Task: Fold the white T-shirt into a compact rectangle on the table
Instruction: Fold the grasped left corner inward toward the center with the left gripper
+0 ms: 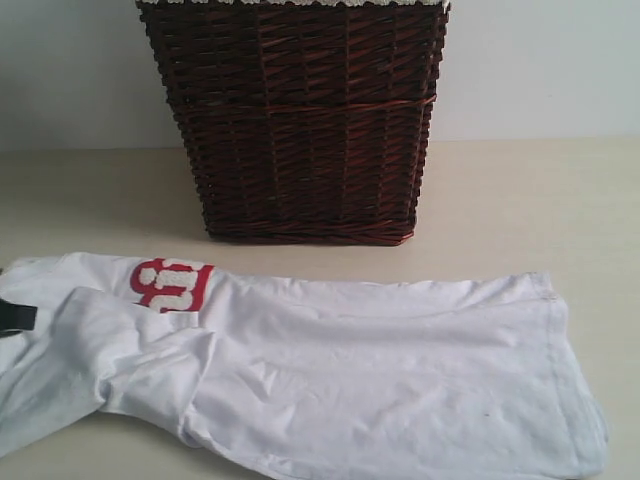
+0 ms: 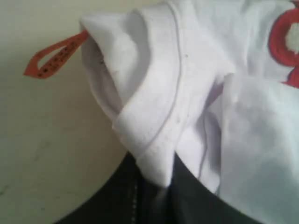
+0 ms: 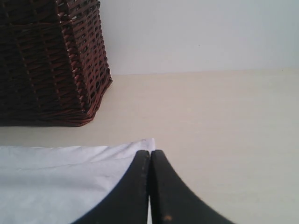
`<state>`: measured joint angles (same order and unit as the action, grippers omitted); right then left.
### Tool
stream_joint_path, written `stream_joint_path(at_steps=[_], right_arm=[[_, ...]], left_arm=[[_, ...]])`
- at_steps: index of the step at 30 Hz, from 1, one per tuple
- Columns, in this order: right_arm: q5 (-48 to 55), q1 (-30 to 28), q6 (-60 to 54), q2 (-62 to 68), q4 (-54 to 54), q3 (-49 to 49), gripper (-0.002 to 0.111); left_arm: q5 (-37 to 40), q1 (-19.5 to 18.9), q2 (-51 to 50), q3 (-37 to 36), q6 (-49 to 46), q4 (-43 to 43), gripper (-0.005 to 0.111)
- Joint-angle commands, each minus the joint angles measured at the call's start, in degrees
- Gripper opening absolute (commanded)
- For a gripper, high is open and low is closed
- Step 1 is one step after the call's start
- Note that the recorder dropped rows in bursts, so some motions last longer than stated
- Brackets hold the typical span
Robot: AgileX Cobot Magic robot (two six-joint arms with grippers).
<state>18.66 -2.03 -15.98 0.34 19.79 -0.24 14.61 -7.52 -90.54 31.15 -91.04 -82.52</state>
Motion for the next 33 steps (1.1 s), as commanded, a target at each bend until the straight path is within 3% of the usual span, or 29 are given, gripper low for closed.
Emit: stream_joint_path(at_steps=[1, 11, 21, 28, 33], right_arm=[[-0.3, 0.0, -0.4, -0.3, 0.1, 0.2, 0.000], [-0.3, 0.0, -0.4, -0.3, 0.1, 0.2, 0.000], [-0.3, 0.0, -0.2, -0.3, 0.0, 0.2, 0.000], [-0.3, 0.0, -0.4, -0.3, 0.0, 0.2, 0.000], [-0.3, 0.0, -0.4, -0.3, 0.0, 0.2, 0.000]], left_arm=[[2.3, -4.8, 2.2, -0.1, -0.5, 1.1, 0.000], [6.5, -5.6, 1.9, -0.6, -1.8, 1.9, 0.002], [8.6, -5.6, 1.3, -0.6, -1.8, 0.7, 0.051], [8.2, -5.6, -3.7, -0.6, -3.1, 0.2, 0.052], [4.4, -5.6, -6.1, -0.6, -10.7, -7.5, 0.052]])
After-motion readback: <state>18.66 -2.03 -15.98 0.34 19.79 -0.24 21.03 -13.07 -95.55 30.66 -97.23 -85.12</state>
